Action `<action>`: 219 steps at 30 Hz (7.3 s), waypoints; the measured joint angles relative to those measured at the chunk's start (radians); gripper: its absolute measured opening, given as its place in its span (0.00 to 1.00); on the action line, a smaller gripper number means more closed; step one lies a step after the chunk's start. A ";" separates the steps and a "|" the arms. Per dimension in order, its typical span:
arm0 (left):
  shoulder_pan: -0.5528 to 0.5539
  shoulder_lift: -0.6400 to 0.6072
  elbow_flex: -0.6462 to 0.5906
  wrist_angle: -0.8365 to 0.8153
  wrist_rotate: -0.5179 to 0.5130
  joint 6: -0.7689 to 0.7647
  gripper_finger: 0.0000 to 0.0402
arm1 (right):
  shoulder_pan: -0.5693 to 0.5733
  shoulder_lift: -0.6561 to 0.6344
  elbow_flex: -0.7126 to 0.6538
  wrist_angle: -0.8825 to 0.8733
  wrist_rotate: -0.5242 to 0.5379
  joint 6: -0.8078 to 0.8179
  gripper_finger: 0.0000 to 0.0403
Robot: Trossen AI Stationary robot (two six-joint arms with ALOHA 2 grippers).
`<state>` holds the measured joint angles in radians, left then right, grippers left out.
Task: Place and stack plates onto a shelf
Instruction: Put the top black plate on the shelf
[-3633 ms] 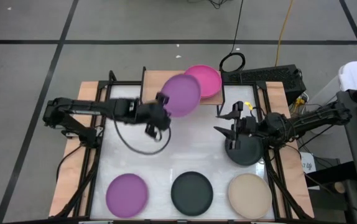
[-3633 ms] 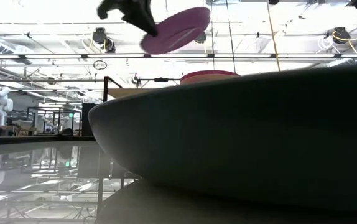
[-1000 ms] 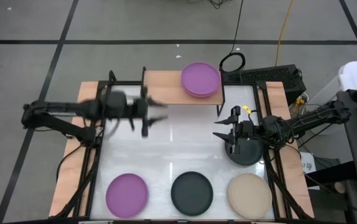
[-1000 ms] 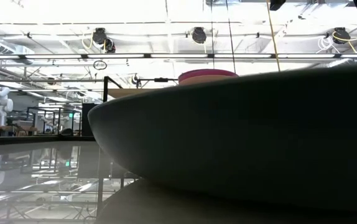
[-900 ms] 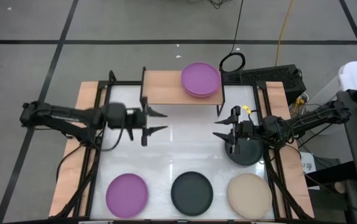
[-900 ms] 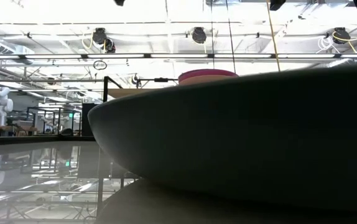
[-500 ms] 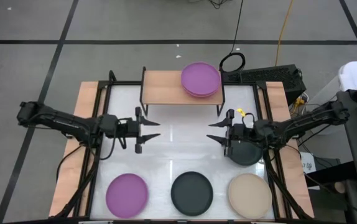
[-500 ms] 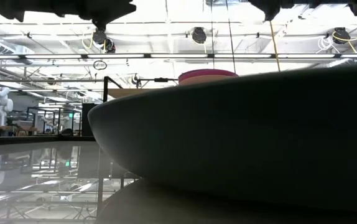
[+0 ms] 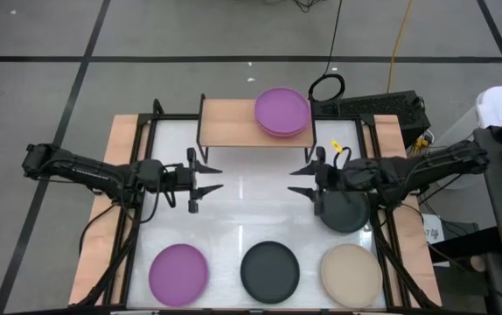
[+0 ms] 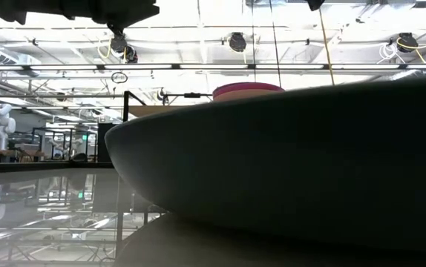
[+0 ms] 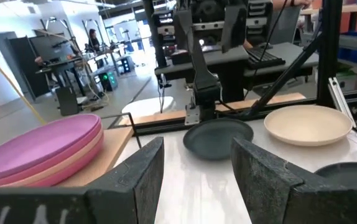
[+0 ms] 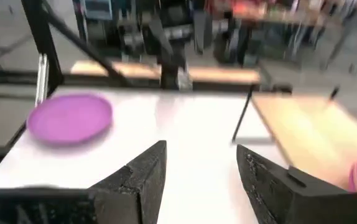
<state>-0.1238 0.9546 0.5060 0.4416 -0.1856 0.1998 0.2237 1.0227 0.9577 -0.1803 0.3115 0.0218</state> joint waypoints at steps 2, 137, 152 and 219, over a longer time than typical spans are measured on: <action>0.000 0.000 0.000 -0.003 0.000 -0.004 0.47 | 0.000 0.023 0.062 -0.135 0.002 0.071 0.44; -0.001 -0.398 0.001 -0.492 -0.287 -0.045 0.47 | -0.271 0.159 0.027 0.405 -0.548 0.236 0.00; -0.001 -0.400 0.000 -0.524 -0.288 -0.073 0.47 | -0.493 0.540 0.480 0.253 -0.411 -0.042 0.00; -0.001 -0.399 0.000 -0.520 -0.288 -0.068 0.47 | -0.497 0.835 0.396 0.469 -0.260 -0.395 0.14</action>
<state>-0.1249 0.5560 0.5064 -0.0788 -0.4736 0.1316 -0.2737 1.8580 1.3540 0.2884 0.0513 -0.3737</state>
